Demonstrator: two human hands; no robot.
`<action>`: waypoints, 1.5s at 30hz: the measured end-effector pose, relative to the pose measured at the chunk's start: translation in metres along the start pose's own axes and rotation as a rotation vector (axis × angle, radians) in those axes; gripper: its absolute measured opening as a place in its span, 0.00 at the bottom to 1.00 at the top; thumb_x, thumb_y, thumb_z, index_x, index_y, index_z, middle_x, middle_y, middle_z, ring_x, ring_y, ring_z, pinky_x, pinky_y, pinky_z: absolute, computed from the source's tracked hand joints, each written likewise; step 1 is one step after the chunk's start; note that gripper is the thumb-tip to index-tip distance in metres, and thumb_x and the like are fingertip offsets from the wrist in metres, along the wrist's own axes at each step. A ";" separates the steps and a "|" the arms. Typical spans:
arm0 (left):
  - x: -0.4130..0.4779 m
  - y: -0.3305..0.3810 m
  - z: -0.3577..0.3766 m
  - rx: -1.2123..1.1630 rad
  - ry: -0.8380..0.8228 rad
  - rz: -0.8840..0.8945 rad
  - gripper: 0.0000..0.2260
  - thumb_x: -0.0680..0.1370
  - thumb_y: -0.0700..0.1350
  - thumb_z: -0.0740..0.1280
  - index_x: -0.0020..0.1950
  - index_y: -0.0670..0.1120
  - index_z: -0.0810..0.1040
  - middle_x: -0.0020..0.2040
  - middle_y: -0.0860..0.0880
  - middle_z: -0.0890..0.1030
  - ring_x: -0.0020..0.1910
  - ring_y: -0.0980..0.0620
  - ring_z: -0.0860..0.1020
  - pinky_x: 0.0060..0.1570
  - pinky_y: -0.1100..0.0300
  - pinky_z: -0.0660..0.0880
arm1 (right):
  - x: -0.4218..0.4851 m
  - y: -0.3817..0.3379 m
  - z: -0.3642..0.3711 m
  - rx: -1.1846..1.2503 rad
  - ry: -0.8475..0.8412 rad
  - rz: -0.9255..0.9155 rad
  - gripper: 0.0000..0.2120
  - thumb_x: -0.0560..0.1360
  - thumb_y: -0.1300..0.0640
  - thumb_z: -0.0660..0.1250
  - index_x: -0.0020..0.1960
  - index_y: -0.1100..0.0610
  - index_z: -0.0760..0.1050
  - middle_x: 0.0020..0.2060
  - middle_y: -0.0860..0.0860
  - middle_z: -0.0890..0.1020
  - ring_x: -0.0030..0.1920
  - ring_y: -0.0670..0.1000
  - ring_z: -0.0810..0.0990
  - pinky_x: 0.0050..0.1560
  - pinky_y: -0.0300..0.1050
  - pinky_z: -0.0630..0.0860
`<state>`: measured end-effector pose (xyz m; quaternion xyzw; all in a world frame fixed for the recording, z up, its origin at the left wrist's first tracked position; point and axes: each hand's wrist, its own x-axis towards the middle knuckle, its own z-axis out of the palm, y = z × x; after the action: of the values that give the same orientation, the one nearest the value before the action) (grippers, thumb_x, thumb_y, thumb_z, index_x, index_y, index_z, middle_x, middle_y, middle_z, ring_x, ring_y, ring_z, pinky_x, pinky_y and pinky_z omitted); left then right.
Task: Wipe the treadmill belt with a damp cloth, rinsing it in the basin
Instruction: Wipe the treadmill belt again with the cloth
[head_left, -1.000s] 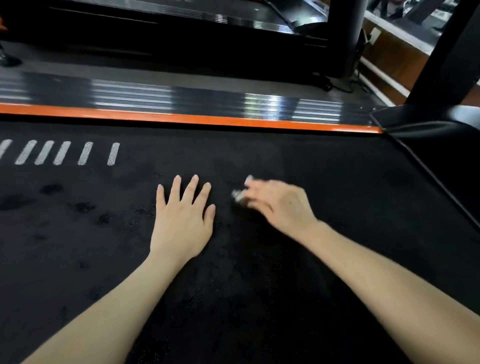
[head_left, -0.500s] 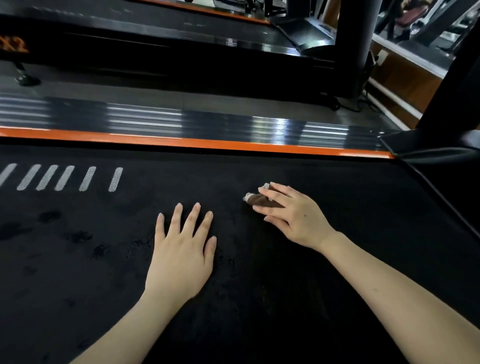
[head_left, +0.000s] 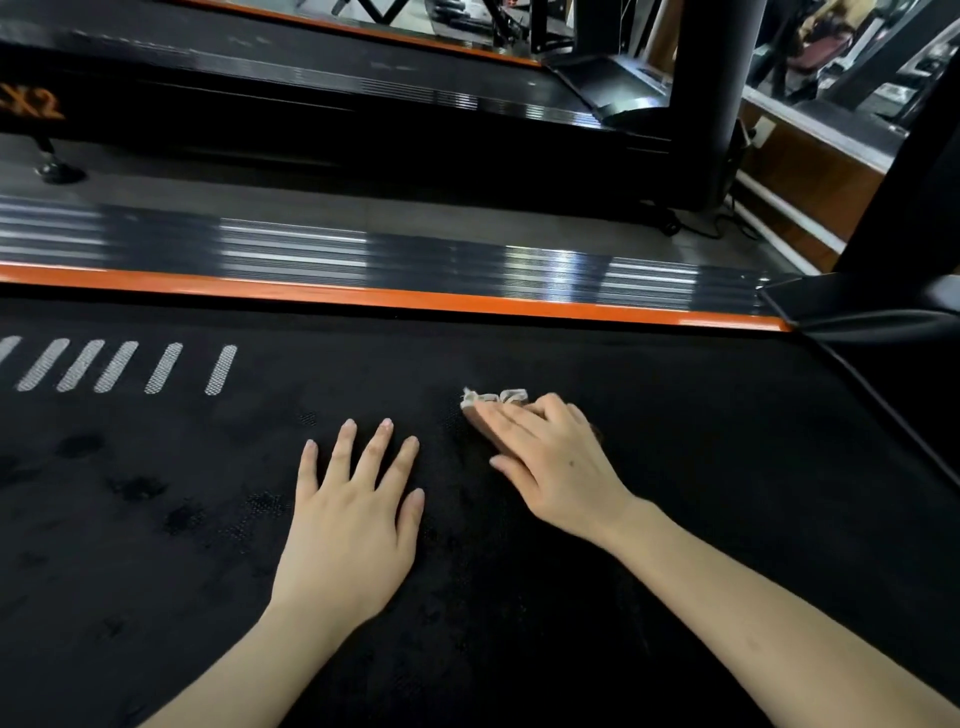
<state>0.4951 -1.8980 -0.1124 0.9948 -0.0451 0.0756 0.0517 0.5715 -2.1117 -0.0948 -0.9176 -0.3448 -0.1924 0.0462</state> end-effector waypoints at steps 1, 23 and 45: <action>0.000 0.000 0.000 0.004 0.003 0.001 0.25 0.78 0.55 0.49 0.69 0.47 0.73 0.69 0.45 0.73 0.70 0.39 0.67 0.66 0.41 0.57 | -0.001 0.004 -0.001 0.019 -0.002 -0.034 0.22 0.76 0.47 0.57 0.67 0.52 0.73 0.61 0.46 0.78 0.48 0.53 0.75 0.45 0.49 0.74; -0.001 -0.002 0.001 -0.005 0.041 0.019 0.24 0.78 0.55 0.51 0.69 0.47 0.73 0.68 0.45 0.73 0.69 0.39 0.68 0.66 0.42 0.56 | 0.110 0.004 0.045 0.043 0.128 0.403 0.10 0.69 0.66 0.71 0.44 0.53 0.84 0.42 0.50 0.84 0.37 0.59 0.74 0.35 0.46 0.66; -0.001 0.001 0.001 0.001 0.007 -0.004 0.25 0.78 0.56 0.50 0.69 0.48 0.72 0.69 0.45 0.73 0.70 0.39 0.67 0.66 0.41 0.57 | 0.018 -0.026 0.012 0.151 0.191 0.062 0.13 0.74 0.54 0.62 0.54 0.52 0.82 0.50 0.47 0.83 0.38 0.53 0.71 0.36 0.44 0.72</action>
<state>0.4946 -1.8991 -0.1131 0.9946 -0.0429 0.0791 0.0515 0.5708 -2.0788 -0.0999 -0.8991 -0.3240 -0.2509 0.1538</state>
